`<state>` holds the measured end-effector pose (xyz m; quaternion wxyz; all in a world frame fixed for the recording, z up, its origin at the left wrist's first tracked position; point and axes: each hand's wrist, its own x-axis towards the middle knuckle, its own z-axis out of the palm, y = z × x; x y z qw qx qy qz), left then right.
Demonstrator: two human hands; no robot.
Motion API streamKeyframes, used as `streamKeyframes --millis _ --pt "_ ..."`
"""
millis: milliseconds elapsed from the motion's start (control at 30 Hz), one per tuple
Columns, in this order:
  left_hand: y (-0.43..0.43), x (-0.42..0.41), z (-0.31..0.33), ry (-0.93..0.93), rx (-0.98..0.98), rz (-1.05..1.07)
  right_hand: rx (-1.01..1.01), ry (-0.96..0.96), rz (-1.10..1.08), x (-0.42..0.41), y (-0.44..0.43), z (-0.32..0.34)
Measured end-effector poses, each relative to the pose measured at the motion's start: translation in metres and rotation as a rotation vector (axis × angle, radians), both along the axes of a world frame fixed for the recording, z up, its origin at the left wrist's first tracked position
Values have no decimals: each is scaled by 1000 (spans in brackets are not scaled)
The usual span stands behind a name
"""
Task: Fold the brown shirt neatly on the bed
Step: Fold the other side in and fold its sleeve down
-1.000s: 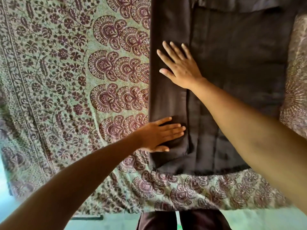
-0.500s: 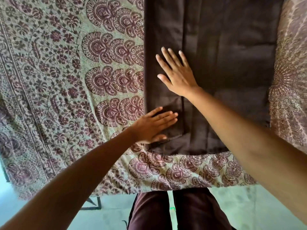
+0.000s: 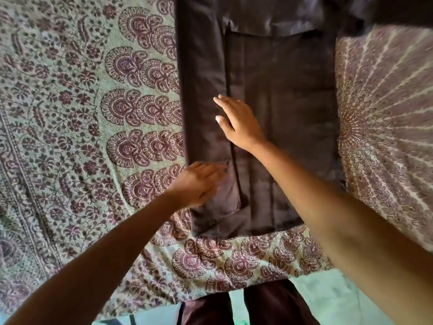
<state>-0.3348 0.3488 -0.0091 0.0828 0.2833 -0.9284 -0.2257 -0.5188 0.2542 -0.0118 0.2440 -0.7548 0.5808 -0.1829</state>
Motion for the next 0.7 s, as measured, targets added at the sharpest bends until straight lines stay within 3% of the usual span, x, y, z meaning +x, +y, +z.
streamKeyframes --millis 200,300,500,600,700 --pt "-121 -58 38 85 -13 517 -211 -78 -414 -67 -30 23" --pt "-164 -103 52 110 -23 595 -195 -58 -563 -113 -52 28" --pt "-230 -192 48 92 10 650 35 -114 -952 -216 -109 36" --pt "-262 -238 42 3 25 686 88 67 -950 -267 -139 28" --pt "-300 -263 22 -222 192 737 102 225 -875 -297 -171 19"
